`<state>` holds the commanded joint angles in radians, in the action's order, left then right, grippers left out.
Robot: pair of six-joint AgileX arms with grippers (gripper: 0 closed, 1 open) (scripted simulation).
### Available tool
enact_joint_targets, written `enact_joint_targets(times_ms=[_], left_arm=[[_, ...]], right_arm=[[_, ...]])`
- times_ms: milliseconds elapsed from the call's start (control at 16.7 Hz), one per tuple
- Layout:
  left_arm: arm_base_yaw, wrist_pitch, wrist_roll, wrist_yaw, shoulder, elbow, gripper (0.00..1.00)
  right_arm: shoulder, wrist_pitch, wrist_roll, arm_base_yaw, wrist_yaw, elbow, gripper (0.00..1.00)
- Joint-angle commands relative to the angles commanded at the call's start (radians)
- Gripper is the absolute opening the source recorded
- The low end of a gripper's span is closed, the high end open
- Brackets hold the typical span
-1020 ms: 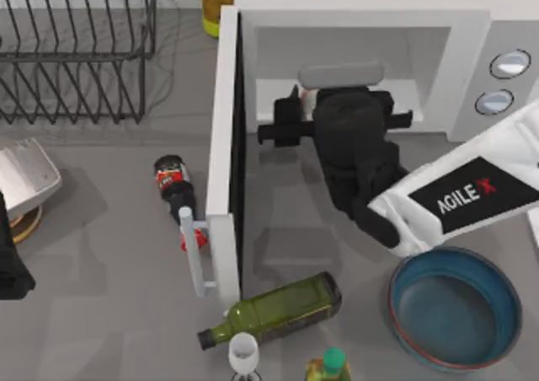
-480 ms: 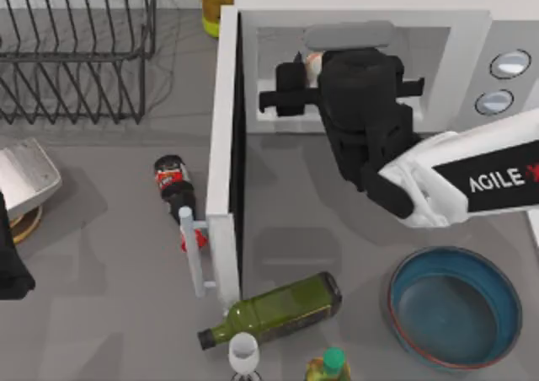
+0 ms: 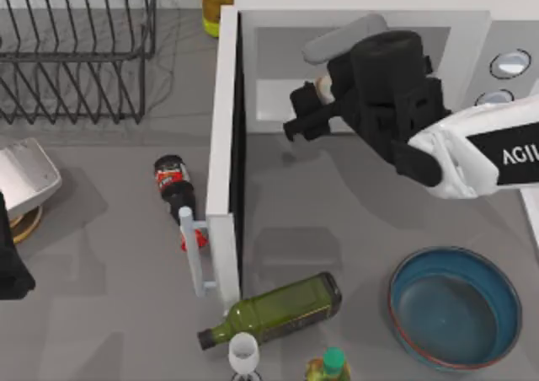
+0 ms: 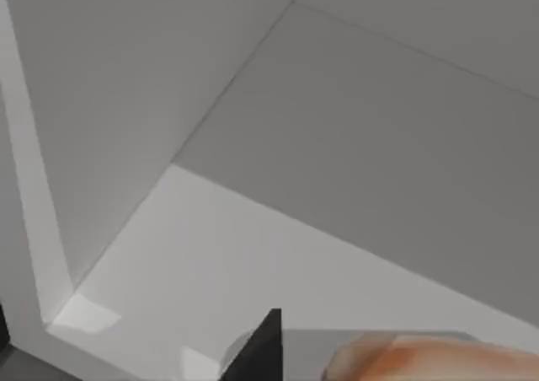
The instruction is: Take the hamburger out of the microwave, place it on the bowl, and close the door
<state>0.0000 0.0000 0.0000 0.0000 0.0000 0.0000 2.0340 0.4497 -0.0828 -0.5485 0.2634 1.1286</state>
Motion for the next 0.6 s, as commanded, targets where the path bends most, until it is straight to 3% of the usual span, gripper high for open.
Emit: enact_joint_targets(times_ms=[240,600], left_arm=[[0.000,0.000,0.000,0.000,0.000,0.000,1.00],[0.000,0.000,0.000,0.000,0.000,0.000,1.00]], right_arm=[[-0.027,-0.293,-0.377,0.123,-0.327,0.033,0.00],[-0.053,-0.787,-1.137,0.336,-0.848,0.039,0.00]])
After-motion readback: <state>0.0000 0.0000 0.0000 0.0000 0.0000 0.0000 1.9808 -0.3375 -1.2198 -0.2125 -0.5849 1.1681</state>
